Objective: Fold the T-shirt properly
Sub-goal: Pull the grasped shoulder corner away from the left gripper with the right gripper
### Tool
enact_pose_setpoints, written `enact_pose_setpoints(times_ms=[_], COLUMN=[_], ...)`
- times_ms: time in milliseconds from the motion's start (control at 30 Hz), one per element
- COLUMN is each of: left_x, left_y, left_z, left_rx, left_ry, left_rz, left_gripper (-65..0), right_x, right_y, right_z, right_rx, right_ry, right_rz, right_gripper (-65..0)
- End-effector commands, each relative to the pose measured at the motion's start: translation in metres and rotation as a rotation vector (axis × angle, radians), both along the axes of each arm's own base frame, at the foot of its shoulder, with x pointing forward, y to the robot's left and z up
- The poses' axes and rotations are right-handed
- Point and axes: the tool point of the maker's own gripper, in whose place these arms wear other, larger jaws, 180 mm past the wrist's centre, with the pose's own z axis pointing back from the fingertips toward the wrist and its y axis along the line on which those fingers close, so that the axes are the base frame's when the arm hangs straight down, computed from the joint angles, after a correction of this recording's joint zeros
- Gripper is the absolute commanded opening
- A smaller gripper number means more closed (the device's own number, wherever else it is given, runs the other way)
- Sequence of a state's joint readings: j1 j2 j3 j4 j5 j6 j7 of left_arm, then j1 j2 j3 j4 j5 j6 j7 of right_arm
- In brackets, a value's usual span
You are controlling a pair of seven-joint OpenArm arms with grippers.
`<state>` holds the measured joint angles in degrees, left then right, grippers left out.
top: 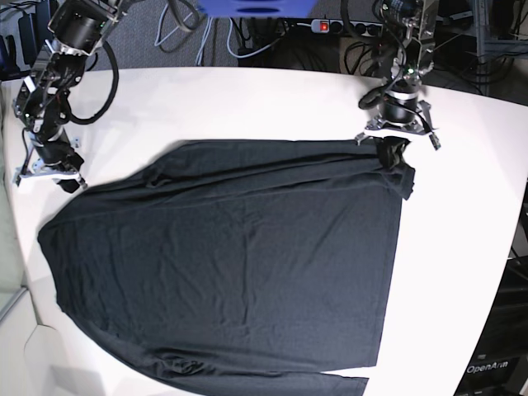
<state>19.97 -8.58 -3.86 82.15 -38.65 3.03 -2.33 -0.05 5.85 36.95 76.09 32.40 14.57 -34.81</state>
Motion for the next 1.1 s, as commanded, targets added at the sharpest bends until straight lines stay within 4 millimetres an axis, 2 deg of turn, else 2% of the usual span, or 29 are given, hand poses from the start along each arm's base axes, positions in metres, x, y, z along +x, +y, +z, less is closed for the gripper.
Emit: enact_pose_setpoints(times_ms=[0,167,367,433,633,900,1067], left_x=[0.006,0.006,0.006,0.006,0.006,0.006,0.006], left_y=[0.002,0.002,0.002,0.002,0.002,0.001,0.001], left_z=[0.012,0.012,0.012,0.011,0.011,0.012,0.012], left_rx=[0.012,0.012,0.012,0.014,0.015,0.013,0.012], left_ry=[-0.047,-0.047,-0.045,-0.044,-0.044,-0.045,-0.045], left_rz=[-0.003,-0.003,-0.003,-0.003,-0.004,-0.005,-0.004], left_gripper=[-61.1,-61.1,-61.1,-61.1,-61.1,-61.1,-61.1], right_x=[0.008,0.009,0.010,0.011,0.021,0.029,0.028], right_y=[-0.007,-0.001,0.004,0.005,0.012,0.033,0.034], right_z=[0.015,0.012,0.011,0.011,0.015,0.011,0.010], right_rx=[-0.019,-0.005,0.008,0.011,0.033,0.098,0.104], right_ry=[-0.050,-0.047,-0.050,-0.054,-0.077,-0.066,-0.069], right_rz=[-0.002,0.002,-0.003,0.000,-0.002,0.016,0.007], right_gripper=[-62.3,-58.9,-40.9,-37.7,-37.3,-37.1,-37.1])
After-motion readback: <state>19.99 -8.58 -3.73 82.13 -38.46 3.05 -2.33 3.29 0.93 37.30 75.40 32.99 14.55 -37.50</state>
